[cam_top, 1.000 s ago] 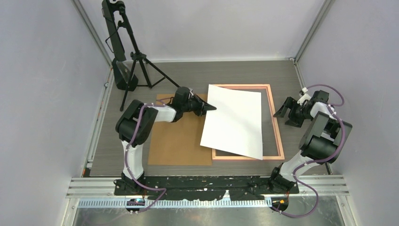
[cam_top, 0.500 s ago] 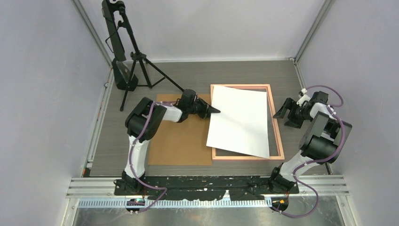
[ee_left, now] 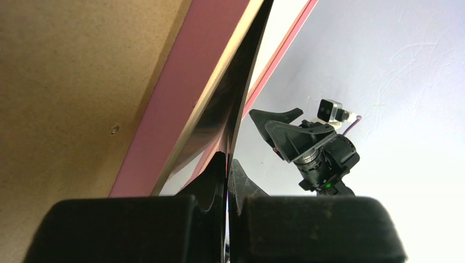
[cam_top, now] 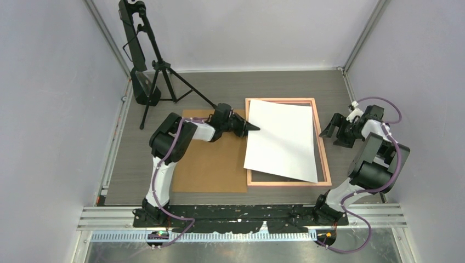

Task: Put the photo into the frame

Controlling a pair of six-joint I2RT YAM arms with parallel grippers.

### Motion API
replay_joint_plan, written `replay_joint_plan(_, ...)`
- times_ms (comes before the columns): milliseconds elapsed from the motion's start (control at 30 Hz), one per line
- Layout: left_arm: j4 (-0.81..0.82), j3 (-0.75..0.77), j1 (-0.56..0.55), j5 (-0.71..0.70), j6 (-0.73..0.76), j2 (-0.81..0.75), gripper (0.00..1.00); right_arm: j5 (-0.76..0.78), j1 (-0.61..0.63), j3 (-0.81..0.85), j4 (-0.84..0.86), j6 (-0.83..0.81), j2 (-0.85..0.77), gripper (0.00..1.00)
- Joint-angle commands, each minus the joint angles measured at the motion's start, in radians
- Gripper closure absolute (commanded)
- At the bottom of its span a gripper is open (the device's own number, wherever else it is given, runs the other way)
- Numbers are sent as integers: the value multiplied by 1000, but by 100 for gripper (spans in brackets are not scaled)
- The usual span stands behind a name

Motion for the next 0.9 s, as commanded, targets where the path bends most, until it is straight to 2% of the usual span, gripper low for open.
replay_joint_plan(0, 43, 15, -1, -5, -1, -6, 100, 7, 4, 26, -4, -18, -40, 16)
replay_joint_plan(367, 105, -105, 12, -26, -30, -73, 100, -6, 18, 13, 5, -20, -42, 16)
replay_joint_plan(667, 151, -141, 39, -18, -64, -112, 100, -117, 60, -7, -45, -181, -114, 16)
replay_joint_plan(733, 151, -147, 36, -19, -61, -114, 99, -111, 88, -16, -56, -216, -134, 16)
replay_joint_plan(800, 149, -152, 32, -17, -62, -116, 92, -80, 122, -30, -53, -237, -154, 16)
replay_joint_plan(867, 150, -153, 31, -16, -60, -117, 95, -25, 149, -43, -42, -241, -170, 16)
